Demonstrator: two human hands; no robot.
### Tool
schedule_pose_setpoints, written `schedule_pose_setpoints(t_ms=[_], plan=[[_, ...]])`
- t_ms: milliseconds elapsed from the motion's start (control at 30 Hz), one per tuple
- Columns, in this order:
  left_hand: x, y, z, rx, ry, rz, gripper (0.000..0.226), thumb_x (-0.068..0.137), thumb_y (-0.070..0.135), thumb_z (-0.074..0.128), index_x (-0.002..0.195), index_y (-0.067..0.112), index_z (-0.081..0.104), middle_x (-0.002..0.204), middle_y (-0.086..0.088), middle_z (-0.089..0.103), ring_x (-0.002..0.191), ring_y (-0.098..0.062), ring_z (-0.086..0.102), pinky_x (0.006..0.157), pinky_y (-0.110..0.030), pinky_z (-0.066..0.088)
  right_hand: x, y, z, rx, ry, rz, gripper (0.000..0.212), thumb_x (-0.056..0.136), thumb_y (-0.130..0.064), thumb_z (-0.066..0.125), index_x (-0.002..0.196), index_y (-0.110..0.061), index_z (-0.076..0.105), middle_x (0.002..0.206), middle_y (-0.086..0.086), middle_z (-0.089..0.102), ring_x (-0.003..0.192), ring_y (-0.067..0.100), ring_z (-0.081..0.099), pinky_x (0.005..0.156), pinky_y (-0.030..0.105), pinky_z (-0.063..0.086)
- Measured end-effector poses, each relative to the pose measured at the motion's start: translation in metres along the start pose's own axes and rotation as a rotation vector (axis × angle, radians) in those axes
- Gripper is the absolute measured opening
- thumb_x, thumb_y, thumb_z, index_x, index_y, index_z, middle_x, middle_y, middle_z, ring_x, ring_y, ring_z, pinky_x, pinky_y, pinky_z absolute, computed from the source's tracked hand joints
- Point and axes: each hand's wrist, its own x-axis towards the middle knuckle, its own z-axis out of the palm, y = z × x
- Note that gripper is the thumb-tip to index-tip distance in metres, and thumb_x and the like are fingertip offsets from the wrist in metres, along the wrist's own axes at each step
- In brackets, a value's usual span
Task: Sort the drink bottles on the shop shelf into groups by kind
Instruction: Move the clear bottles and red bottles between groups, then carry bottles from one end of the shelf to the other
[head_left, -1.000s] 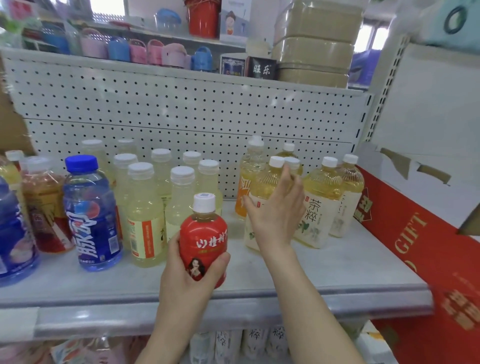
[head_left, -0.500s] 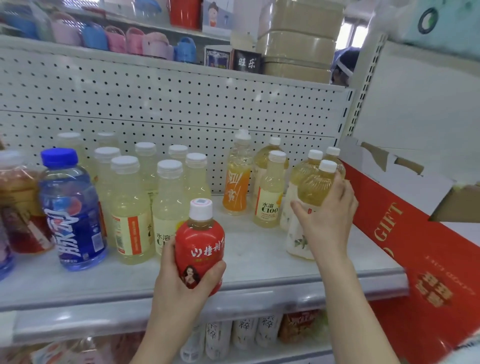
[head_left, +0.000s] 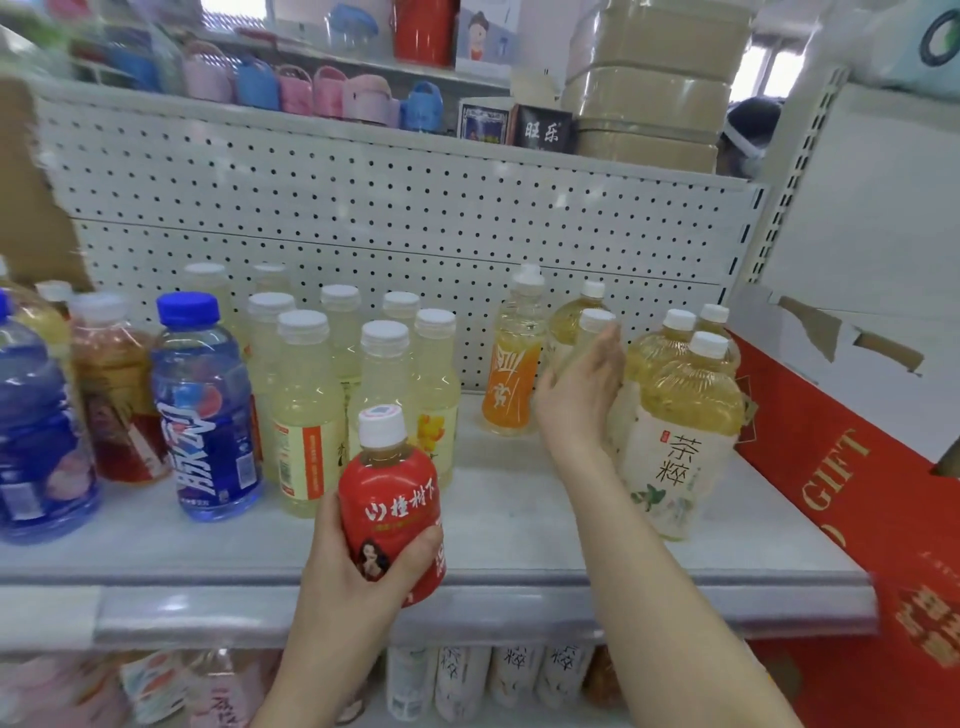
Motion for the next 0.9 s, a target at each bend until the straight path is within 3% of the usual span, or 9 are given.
schedule_pose_setpoints(t_ms=[133, 267, 400, 500, 567, 667, 733, 833, 900], plan=[[-0.005, -0.003, -0.010, 0.027, 0.015, -0.023, 0.080, 0.050, 0.058, 0.090, 0.113, 0.057, 0.042, 0.114, 0.013, 0.062, 0.102, -0.005, 0.063, 0.075, -0.019, 0.047, 0.013, -0.005, 0.000, 0.037, 0.027, 0.111, 0.071, 0.104, -0.018, 0.048, 0.159, -0.005, 0.006, 0.154, 0.022, 0.032, 0.139, 0.039, 0.039, 0.112, 0.047, 0.036], [-0.005, -0.005, -0.012, 0.024, 0.006, -0.031, 0.081, 0.042, 0.060, 0.080, 0.115, 0.056, 0.045, 0.107, 0.019, 0.066, 0.092, 0.009, 0.064, 0.070, -0.014, 0.050, -0.009, -0.007, -0.014, -0.017, -0.072, 0.015, 0.063, 0.104, -0.038, 0.047, 0.151, 0.000, 0.028, 0.147, 0.022, 0.036, 0.133, 0.039, 0.039, 0.104, 0.048, 0.039], [-0.007, -0.006, -0.011, -0.023, -0.001, -0.019, 0.073, 0.048, 0.056, 0.077, 0.117, 0.046, 0.053, 0.101, 0.020, 0.071, 0.091, 0.002, 0.069, 0.067, -0.012, 0.054, -0.044, -0.004, -0.023, 0.083, -0.064, -0.038, 0.062, 0.100, -0.051, 0.051, 0.137, -0.002, 0.044, 0.139, 0.017, 0.042, 0.125, 0.035, 0.044, 0.097, 0.041, 0.037], [-0.011, -0.009, -0.015, -0.093, 0.036, -0.046, 0.071, 0.050, 0.058, 0.075, 0.117, 0.042, 0.057, 0.100, 0.015, 0.073, 0.092, -0.006, 0.071, 0.068, -0.019, 0.056, -0.068, 0.005, -0.024, 0.329, -0.212, 0.000, 0.073, 0.093, -0.042, 0.068, 0.150, -0.018, 0.029, 0.139, -0.009, 0.040, 0.123, 0.010, 0.042, 0.093, 0.023, 0.030], [-0.012, -0.013, -0.020, -0.147, 0.062, -0.077, 0.071, 0.050, 0.060, 0.078, 0.116, 0.042, 0.060, 0.104, 0.006, 0.074, 0.096, -0.016, 0.072, 0.077, -0.031, 0.057, -0.076, 0.014, -0.021, 0.376, -0.243, -0.009, 0.093, 0.086, -0.029, 0.077, 0.155, -0.027, 0.015, 0.148, -0.010, 0.041, 0.127, 0.010, 0.046, 0.097, 0.024, 0.034], [-0.018, -0.018, -0.035, -0.191, 0.137, -0.109, 0.070, 0.051, 0.062, 0.081, 0.115, 0.043, 0.061, 0.107, 0.001, 0.074, 0.100, -0.025, 0.071, 0.087, -0.047, 0.055, -0.082, 0.015, -0.019, 0.373, -0.212, -0.015, 0.094, 0.080, -0.030, 0.082, 0.152, -0.028, 0.021, 0.144, -0.003, 0.052, 0.127, 0.019, 0.054, 0.095, 0.029, 0.040], [-0.023, -0.017, -0.047, -0.176, 0.181, -0.095, 0.075, 0.053, 0.061, 0.077, 0.121, 0.038, 0.058, 0.106, 0.002, 0.073, 0.097, -0.020, 0.071, 0.084, -0.042, 0.055, -0.090, 0.007, -0.027, 0.398, -0.157, -0.008, 0.089, 0.079, -0.040, 0.082, 0.150, -0.030, 0.028, 0.134, -0.009, 0.057, 0.119, 0.016, 0.058, 0.094, 0.031, 0.043], [-0.028, -0.013, -0.072, -0.169, 0.245, -0.090, 0.086, 0.053, 0.060, 0.076, 0.132, 0.033, 0.053, 0.111, 0.000, 0.072, 0.097, -0.018, 0.071, 0.080, -0.036, 0.055, -0.113, -0.016, -0.044, 0.483, -0.136, -0.026, 0.083, 0.083, -0.044, 0.078, 0.150, -0.031, 0.031, 0.112, -0.022, 0.059, 0.098, -0.001, 0.060, 0.089, 0.026, 0.044], [-0.030, -0.010, -0.094, -0.177, 0.290, -0.099, 0.094, 0.051, 0.063, 0.081, 0.134, 0.032, 0.052, 0.117, -0.004, 0.069, 0.105, -0.024, 0.069, 0.085, -0.042, 0.056, -0.132, -0.036, -0.050, 0.564, -0.175, -0.051, 0.078, 0.086, -0.039, 0.077, 0.149, -0.030, 0.032, 0.103, -0.034, 0.054, 0.087, -0.021, 0.056, 0.080, 0.010, 0.041]])
